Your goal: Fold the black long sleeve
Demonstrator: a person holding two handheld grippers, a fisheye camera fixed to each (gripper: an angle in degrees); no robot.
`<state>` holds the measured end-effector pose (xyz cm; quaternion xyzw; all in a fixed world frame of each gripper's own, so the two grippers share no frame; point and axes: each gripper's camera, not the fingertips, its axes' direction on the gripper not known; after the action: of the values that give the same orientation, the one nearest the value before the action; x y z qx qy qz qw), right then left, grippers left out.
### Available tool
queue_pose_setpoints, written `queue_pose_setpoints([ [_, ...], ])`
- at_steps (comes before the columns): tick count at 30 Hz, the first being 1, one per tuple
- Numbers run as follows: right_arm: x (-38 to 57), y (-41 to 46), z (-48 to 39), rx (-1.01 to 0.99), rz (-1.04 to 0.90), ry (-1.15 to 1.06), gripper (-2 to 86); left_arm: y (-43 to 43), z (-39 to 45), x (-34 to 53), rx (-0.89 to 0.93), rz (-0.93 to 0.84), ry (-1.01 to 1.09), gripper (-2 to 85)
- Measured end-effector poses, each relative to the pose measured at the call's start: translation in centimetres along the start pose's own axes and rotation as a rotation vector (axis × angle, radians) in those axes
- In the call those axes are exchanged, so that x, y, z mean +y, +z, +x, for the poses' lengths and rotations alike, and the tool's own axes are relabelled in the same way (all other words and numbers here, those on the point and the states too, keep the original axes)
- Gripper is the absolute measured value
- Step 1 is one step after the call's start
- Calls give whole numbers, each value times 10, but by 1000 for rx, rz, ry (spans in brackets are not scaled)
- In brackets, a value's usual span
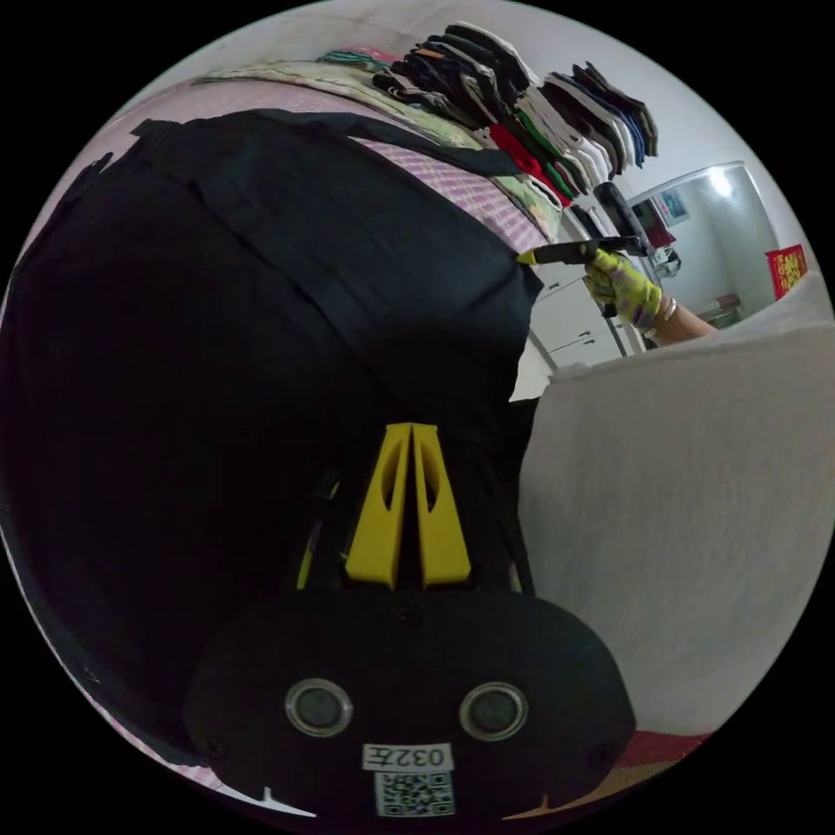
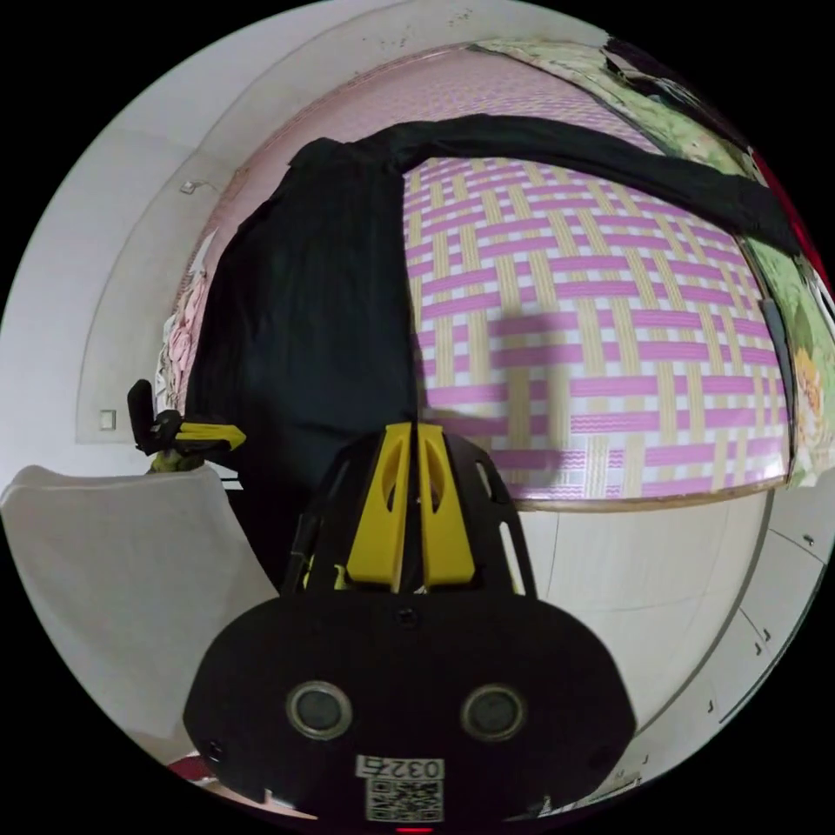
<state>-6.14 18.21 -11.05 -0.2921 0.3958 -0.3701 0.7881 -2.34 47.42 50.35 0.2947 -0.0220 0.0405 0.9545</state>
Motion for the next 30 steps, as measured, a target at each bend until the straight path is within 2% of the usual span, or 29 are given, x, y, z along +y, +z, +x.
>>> queue_pose_setpoints([
  [3, 1, 12, 6, 28, -53, 52, 2, 0, -13, 13, 65, 7, -3, -9],
  [7, 12, 7, -1, 72, 18, 123, 50, -2, -29, 39, 99, 15, -5, -9],
  [12, 9, 12, -38, 78, 99, 48, 43, -26, -49, 71, 93, 85, -55, -8],
  [14, 0, 13, -56, 41, 144, 12, 41, -81, -82, 122, 77, 301, -217, -8],
  [15, -3, 14, -60, 24, 145, 4, 41, -95, -95, 141, 65, 354, -285, -8],
  [17, -15, 20, -74, -14, 135, -34, 40, -149, -146, 242, 9, 555, -581, -5],
  [18, -19, 22, -78, -17, 129, -46, 39, -161, -157, 271, -14, 596, -654, -1],
  [20, -31, 30, -91, -33, 106, -82, 36, -199, -186, 389, -149, 699, -937, 21],
  [23, -46, 38, -106, -69, 97, -106, 32, -226, -204, 521, -223, 798, -1206, 47],
  [26, -62, 47, -123, -100, 86, -138, 31, -226, -217, 609, -203, 880, -1361, 59],
  [30, -83, 61, -148, -117, 52, -199, 29, -211, -242, 656, -72, 974, -1386, 79],
])
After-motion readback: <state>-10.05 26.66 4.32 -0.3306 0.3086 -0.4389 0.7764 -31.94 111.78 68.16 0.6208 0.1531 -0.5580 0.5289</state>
